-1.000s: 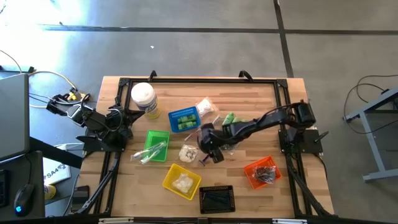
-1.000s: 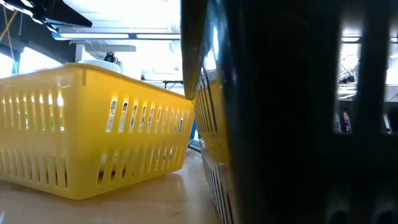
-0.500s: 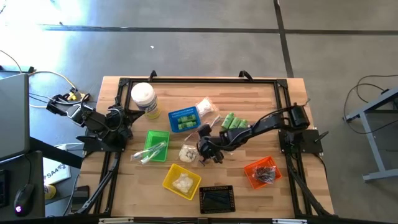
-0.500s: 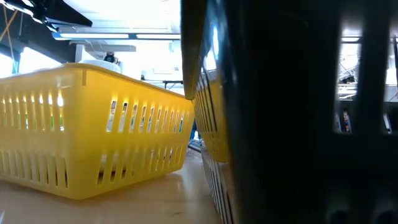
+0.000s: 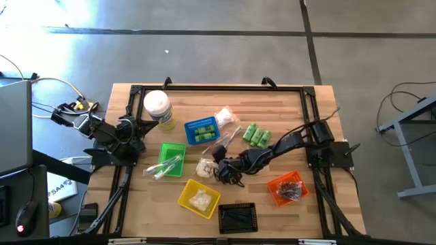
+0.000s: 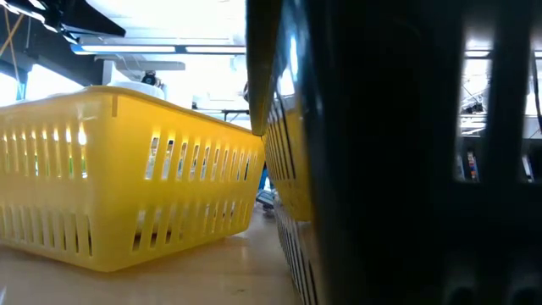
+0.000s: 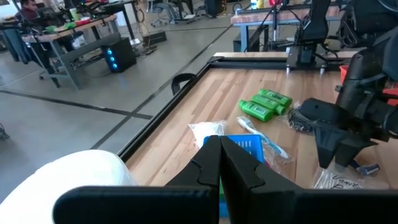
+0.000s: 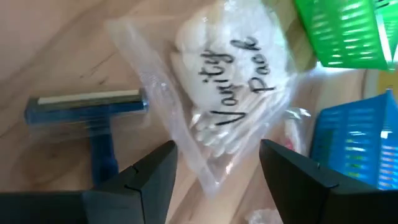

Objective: Pick & Place Travel size toiletries
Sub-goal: Put the white cotton pack into the yellow bin, then put the green shampoo into the blue bin

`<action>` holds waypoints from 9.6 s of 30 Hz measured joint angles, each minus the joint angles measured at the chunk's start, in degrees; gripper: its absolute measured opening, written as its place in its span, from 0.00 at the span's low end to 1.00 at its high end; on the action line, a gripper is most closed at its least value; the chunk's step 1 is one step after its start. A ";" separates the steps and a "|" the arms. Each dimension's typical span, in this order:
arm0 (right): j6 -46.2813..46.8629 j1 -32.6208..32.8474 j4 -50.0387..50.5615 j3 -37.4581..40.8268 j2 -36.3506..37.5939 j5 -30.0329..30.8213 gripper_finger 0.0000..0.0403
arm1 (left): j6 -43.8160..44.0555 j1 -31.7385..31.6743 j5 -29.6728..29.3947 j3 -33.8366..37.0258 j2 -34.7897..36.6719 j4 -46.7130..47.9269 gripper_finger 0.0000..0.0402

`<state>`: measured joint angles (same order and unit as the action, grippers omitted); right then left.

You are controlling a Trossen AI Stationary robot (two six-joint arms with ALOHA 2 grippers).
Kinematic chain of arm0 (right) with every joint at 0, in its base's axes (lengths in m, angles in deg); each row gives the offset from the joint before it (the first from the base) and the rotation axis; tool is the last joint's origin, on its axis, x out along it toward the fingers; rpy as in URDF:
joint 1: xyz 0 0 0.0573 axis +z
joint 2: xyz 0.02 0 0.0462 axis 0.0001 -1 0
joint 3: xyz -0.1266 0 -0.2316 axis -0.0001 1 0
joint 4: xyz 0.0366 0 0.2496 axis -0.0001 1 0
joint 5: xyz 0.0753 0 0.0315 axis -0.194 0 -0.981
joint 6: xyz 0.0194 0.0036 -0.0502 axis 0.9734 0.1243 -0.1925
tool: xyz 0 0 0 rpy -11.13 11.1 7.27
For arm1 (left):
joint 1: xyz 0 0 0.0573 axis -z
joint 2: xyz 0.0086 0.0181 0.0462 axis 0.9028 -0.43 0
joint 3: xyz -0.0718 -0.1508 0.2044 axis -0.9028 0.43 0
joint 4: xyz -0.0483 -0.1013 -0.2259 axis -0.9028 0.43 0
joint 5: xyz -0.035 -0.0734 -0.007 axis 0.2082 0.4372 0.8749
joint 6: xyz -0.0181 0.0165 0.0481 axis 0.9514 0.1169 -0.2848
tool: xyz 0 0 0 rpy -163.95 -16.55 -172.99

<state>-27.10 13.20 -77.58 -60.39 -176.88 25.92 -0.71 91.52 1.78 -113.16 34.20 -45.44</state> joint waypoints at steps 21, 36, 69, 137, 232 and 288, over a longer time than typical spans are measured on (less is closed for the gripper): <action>-0.50 -0.06 -0.72 0.00 -0.72 -3.26 0.05 | 0.00 0.01 0.13 0.00 0.00 0.81 0.00; -0.06 2.19 -1.99 0.09 5.81 3.67 0.01 | 0.00 0.00 0.22 0.02 0.00 0.70 0.00; 19.26 3.79 -16.60 0.04 15.34 -17.34 0.01 | 0.48 0.02 0.29 0.07 0.02 -0.74 0.00; 58.33 4.69 -0.88 39.98 83.96 4.04 0.01 | -1.07 0.02 3.74 0.07 0.00 -0.42 0.00; 54.65 5.53 -20.18 57.72 88.13 -4.01 0.01 | 6.17 -37.42 45.89 -95.84 -123.59 10.27 0.81; 54.52 5.56 -21.45 57.72 88.13 -5.47 0.01 | 5.81 -39.35 52.82 -100.79 -128.32 12.72 0.27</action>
<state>27.41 18.76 -99.03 -2.67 -88.76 20.45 5.11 52.17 54.59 -213.95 -94.12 -32.73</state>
